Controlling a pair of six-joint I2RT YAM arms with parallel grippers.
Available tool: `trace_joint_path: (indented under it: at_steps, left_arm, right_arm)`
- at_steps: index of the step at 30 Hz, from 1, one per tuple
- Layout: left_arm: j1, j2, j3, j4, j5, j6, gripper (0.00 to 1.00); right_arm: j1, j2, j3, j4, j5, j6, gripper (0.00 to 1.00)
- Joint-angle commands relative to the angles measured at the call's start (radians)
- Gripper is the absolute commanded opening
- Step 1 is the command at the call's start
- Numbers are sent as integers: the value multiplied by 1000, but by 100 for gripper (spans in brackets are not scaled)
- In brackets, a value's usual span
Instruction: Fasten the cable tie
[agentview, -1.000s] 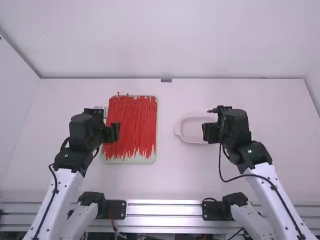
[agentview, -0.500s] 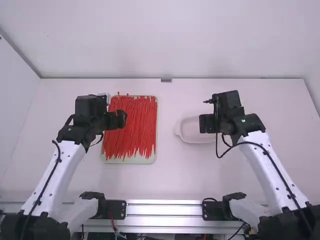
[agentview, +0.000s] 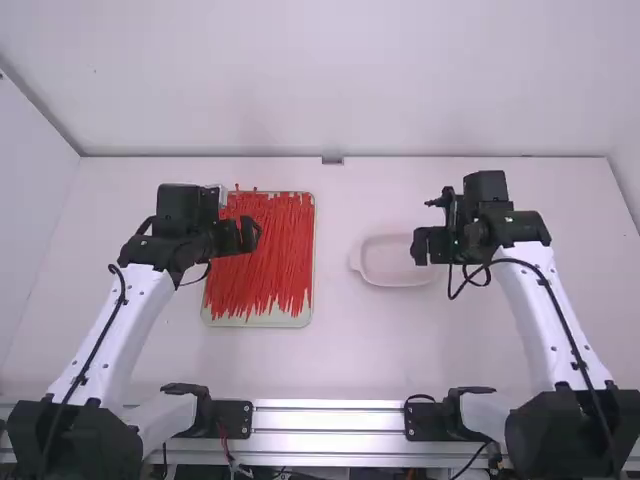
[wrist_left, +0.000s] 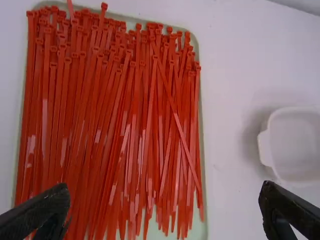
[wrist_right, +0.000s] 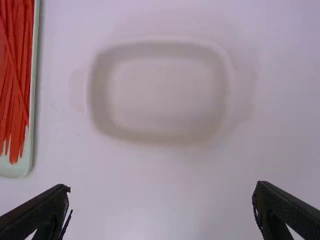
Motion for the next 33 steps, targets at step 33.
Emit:
trace_joint_path:
  at_steps: [33]
  left_arm:
    - [-8,178,292,60,-40,17,99]
  right_arm:
    - [214,-129,-109,326,-167,90,98]
